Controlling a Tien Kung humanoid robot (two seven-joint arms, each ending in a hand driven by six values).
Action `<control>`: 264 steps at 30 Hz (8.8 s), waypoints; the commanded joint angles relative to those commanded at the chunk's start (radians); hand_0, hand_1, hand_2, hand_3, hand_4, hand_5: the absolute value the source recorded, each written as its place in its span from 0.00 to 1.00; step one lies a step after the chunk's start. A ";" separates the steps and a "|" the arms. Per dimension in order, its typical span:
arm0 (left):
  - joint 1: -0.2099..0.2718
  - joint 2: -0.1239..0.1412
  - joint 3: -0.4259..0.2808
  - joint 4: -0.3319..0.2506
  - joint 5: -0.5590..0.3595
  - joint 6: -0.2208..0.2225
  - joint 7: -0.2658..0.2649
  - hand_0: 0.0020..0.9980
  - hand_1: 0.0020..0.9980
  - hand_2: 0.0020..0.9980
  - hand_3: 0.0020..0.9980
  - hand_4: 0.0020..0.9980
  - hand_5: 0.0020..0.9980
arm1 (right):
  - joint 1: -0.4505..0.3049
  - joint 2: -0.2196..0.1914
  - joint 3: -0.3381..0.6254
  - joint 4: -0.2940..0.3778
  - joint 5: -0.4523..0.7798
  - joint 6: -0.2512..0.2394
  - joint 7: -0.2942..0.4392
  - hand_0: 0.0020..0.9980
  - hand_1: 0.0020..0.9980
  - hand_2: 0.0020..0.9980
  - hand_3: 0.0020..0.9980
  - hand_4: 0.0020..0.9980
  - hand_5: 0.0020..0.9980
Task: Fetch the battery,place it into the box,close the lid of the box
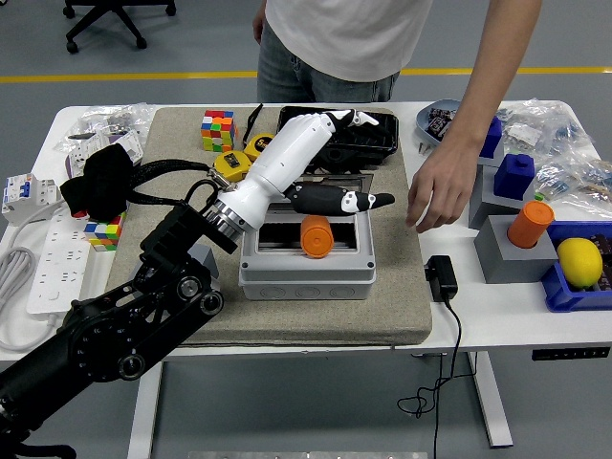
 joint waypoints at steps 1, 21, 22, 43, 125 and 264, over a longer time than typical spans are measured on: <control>0.000 0.000 -0.004 0.002 -0.002 -0.003 0.003 1.00 1.00 0.98 0.91 1.00 0.95 | 0.000 0.000 0.000 0.000 0.000 0.000 0.000 0.78 0.71 0.71 0.75 1.00 1.00; -0.001 0.001 -0.072 0.055 0.041 -0.056 0.140 1.00 1.00 1.00 1.00 1.00 1.00 | 0.005 -0.001 -0.005 0.000 0.003 0.000 0.001 0.78 0.71 0.71 0.75 1.00 1.00; -0.001 0.001 -0.071 0.056 0.042 -0.057 0.142 1.00 1.00 1.00 1.00 1.00 1.00 | 0.005 -0.002 -0.005 0.000 0.003 0.000 0.001 0.78 0.71 0.71 0.75 1.00 1.00; -0.022 0.012 -0.109 0.170 0.327 -0.120 0.273 1.00 1.00 1.00 0.80 1.00 1.00 | 0.003 -0.002 0.001 0.000 -0.005 -0.001 -0.002 0.78 0.71 0.71 0.75 1.00 1.00; 0.049 0.046 -0.069 -0.029 0.324 -0.048 0.215 1.00 0.91 0.78 0.61 1.00 1.00 | -0.001 0.006 0.024 0.000 -0.023 -0.001 -0.003 0.78 0.71 0.71 0.75 1.00 1.00; 0.486 -0.073 -0.859 -0.135 -0.390 -0.134 0.057 0.63 0.69 0.68 0.68 1.00 1.00 | 0.002 0.034 0.077 0.000 -0.055 0.001 -0.002 0.78 0.71 0.71 0.75 1.00 1.00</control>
